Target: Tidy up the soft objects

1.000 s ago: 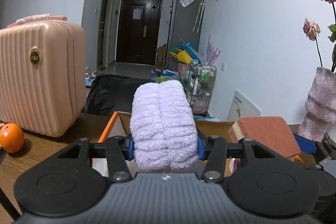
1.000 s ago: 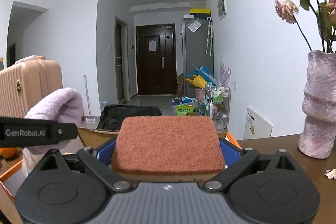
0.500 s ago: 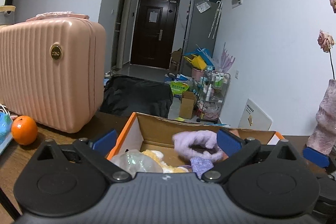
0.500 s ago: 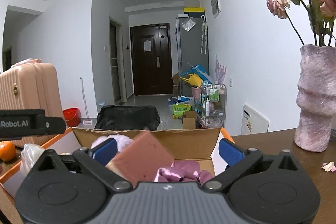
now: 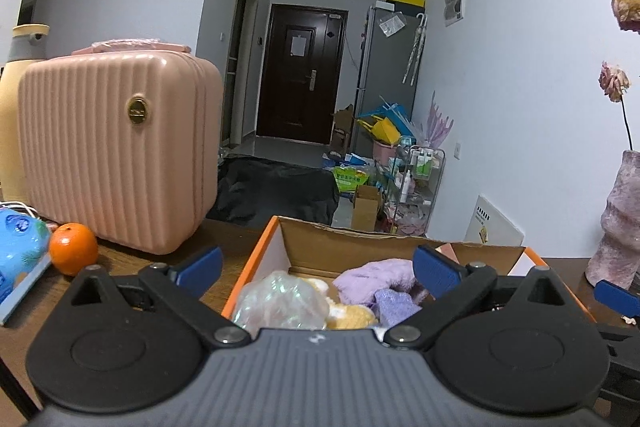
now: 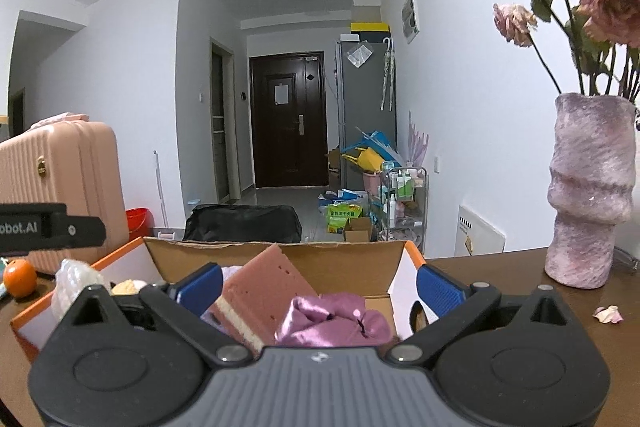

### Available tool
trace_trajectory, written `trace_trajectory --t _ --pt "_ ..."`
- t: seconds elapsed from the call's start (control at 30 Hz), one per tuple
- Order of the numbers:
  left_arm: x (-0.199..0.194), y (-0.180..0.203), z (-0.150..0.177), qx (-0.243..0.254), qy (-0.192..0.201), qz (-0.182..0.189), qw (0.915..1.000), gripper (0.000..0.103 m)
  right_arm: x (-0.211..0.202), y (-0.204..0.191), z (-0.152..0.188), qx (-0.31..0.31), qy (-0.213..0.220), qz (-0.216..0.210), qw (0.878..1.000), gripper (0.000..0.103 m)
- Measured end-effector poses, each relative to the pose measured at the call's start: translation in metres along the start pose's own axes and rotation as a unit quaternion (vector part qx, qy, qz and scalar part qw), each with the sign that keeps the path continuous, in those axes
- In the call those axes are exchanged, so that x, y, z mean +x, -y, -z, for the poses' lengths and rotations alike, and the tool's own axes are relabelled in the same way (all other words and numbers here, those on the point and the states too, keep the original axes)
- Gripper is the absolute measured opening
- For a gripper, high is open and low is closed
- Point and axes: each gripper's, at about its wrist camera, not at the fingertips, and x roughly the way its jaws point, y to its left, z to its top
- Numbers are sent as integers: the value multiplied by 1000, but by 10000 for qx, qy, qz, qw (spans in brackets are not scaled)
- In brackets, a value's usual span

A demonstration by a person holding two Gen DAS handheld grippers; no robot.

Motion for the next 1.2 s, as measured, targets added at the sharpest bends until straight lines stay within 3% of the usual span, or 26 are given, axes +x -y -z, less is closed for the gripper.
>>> trace_trajectory --t 0.43,1.2 --pt "-57 -6 19 133 12 -33 9999 103 -64 -4 16 -190 -66 -60 9998 103" --pt "-216 -30 69 381 -74 339 9987 103 -227 -9 47 -92 -276 -49 9996 103"
